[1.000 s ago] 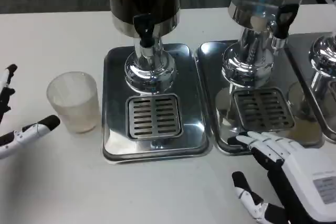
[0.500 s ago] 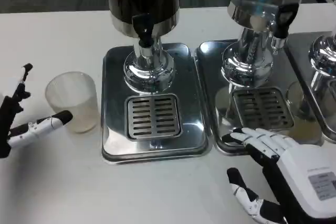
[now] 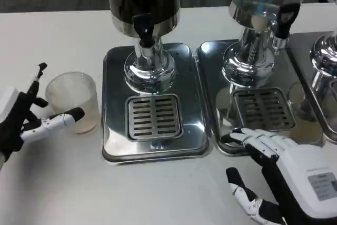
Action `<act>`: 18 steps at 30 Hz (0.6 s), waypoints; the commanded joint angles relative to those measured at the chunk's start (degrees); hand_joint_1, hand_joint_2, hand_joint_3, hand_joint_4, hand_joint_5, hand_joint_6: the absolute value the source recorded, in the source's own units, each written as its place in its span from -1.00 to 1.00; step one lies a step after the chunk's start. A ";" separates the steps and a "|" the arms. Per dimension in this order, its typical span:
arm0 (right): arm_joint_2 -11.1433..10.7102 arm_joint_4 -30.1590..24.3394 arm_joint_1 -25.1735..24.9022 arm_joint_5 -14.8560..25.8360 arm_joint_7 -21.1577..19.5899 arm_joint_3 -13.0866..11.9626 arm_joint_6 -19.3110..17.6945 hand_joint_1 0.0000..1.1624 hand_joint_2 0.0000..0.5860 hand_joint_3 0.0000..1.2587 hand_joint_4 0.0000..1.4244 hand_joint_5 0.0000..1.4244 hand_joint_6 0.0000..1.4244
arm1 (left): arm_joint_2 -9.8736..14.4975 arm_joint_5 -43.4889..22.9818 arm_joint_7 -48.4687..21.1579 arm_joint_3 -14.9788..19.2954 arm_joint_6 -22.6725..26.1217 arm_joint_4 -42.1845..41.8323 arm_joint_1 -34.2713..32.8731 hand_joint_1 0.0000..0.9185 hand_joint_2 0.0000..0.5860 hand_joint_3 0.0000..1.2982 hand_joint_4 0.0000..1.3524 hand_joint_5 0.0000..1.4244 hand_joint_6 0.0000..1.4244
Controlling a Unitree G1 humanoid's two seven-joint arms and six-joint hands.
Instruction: Grasp the cup under the faucet to collect the drink, then remove the cup.
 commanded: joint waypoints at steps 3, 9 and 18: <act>-0.12 -0.66 -0.07 0.11 0.67 -0.11 0.43 -0.27 0.57 -0.48 -0.64 -0.65 -0.58 | -0.76 -0.36 -2.57 -1.33 -0.36 1.55 -2.60 -0.69 -1.00 -1.00 -0.95 -0.47 -0.11; -0.03 -0.28 -0.38 0.45 0.80 -0.15 0.40 -0.27 0.57 -0.48 -0.64 -0.65 -0.58 | -1.26 -0.48 -3.84 -2.02 -0.18 2.52 -3.66 -0.66 -0.98 -1.00 -0.93 -0.46 -0.09; -0.14 0.11 -0.58 1.60 1.38 -0.59 0.34 -0.27 0.57 -0.48 -0.64 -0.65 -0.57 | -1.94 -0.95 -3.81 -2.53 0.35 3.43 -4.43 -0.55 -0.85 -0.94 -0.75 -0.29 0.12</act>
